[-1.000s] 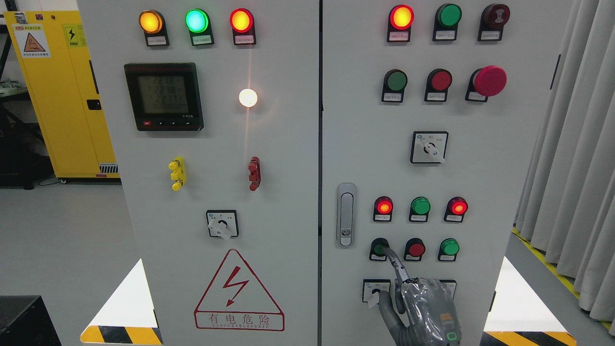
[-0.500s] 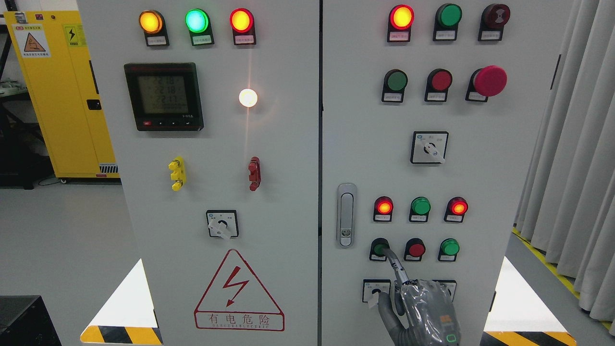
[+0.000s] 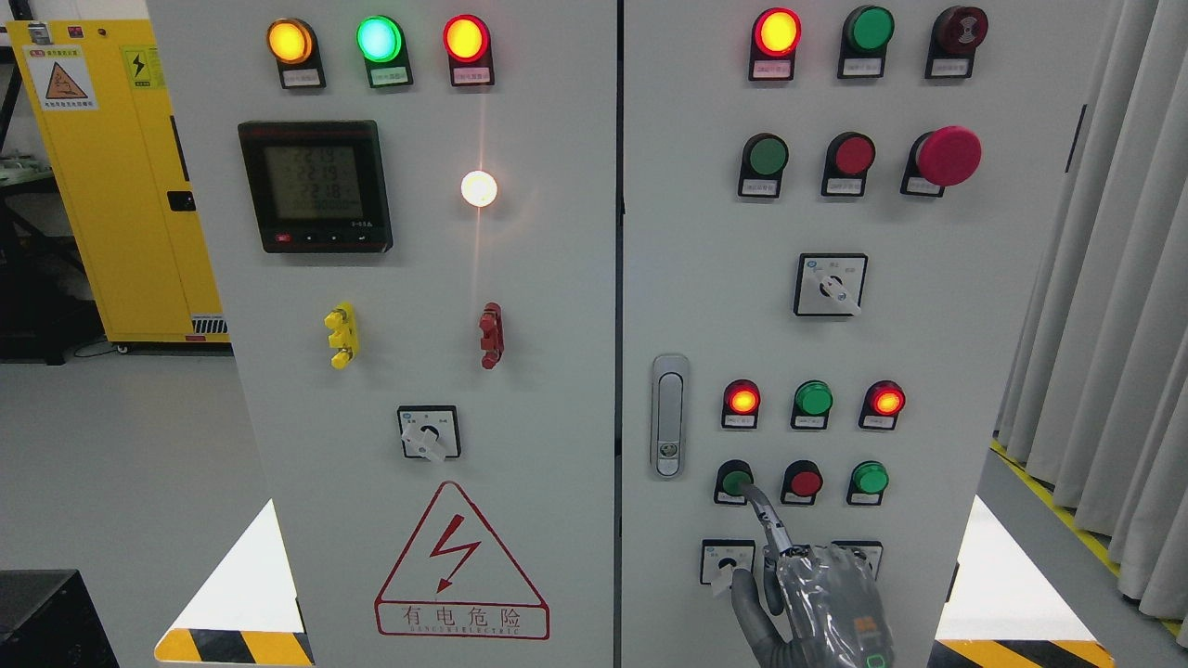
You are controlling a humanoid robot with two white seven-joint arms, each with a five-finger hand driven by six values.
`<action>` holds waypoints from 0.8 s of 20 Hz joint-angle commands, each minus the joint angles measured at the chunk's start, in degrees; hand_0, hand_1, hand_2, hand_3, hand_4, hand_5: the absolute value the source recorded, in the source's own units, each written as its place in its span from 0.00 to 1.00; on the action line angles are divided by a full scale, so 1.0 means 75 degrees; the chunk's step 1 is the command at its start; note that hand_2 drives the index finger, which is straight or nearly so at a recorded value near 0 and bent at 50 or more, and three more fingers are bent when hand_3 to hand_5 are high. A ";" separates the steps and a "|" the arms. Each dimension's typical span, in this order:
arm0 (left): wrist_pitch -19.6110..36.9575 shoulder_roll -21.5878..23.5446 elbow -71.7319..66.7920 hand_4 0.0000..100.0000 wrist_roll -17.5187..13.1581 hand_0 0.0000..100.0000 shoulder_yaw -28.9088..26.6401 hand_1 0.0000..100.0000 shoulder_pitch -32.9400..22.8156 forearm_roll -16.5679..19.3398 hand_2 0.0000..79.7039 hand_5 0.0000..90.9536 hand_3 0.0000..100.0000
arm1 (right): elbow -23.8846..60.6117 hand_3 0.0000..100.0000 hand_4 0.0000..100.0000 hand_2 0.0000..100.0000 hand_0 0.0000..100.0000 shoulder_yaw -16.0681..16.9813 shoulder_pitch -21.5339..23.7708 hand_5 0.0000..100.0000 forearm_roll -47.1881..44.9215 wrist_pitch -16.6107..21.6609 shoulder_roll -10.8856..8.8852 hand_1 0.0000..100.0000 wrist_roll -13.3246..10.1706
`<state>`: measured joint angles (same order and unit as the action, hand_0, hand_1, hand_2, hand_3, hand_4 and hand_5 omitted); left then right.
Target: Press green start button
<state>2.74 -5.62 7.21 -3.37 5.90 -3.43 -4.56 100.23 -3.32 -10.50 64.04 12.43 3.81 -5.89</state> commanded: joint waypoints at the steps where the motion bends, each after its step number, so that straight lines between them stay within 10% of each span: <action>1: -0.0002 0.0000 0.0000 0.00 -0.0008 0.12 -0.0001 0.56 0.0000 -0.0001 0.00 0.00 0.00 | 0.0698 1.00 1.00 0.03 0.76 -0.0155 0.0216 1.00 -0.0193 0.0006 0.0054 0.88 -0.0024; 6: -0.0002 0.0000 0.0000 0.00 -0.0008 0.12 -0.0001 0.56 0.0000 -0.0001 0.00 0.00 0.00 | 0.0944 0.98 1.00 0.04 0.79 -0.0365 0.0543 1.00 -0.2227 0.0018 0.0183 0.86 -0.0082; 8: -0.0002 0.0000 0.0000 0.00 -0.0008 0.12 -0.0001 0.56 0.0000 -0.0001 0.00 0.00 0.00 | 0.1131 0.78 0.85 0.05 0.79 -0.0518 0.0766 0.88 -0.3143 0.0030 0.0183 0.83 -0.0024; 11: -0.0002 0.0000 0.0000 0.00 0.0004 0.12 0.0010 0.56 0.0000 -0.0001 0.00 0.00 0.00 | 0.1401 0.34 0.40 0.06 0.75 -0.0694 0.1222 0.45 -0.4362 0.0030 0.0171 0.78 0.0151; 16: -0.0002 0.0000 0.0000 0.00 -0.0008 0.12 0.0010 0.56 0.0000 -0.0001 0.00 0.00 0.00 | 0.1940 0.01 0.01 0.00 0.78 -0.1010 0.1821 0.04 -0.6039 -0.0052 0.0183 0.72 0.0351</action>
<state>2.74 -5.62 7.21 -3.34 5.91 -3.42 -4.56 108.02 -6.85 -1.27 32.66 12.62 4.78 -3.96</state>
